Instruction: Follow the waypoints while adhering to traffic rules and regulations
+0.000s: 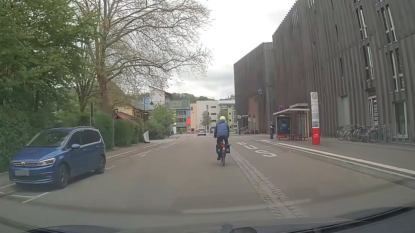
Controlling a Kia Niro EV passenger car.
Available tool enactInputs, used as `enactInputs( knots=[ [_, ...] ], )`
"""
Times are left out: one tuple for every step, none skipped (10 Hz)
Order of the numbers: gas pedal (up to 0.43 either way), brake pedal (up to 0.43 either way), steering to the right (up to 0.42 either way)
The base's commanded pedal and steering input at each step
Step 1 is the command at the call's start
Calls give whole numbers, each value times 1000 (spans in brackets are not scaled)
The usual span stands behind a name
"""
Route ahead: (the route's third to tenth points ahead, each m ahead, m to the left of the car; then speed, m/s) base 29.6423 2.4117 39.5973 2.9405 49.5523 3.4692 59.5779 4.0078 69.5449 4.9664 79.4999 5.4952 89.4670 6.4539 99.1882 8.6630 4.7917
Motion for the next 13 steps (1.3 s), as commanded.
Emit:
enactInputs(
  knots=[
    [47,0,-11],
    [47,0,-12],
    [59,0,-15],
    [59,0,-16],
    [59,0,-14],
    [67,0,-12],
    [67,0,-12],
    [67,0,-12],
    [67,0,-12],
    [67,0,-13],
    [67,0,-13],
    [67,0,-11],
    [59,0,-9]
  ],
)
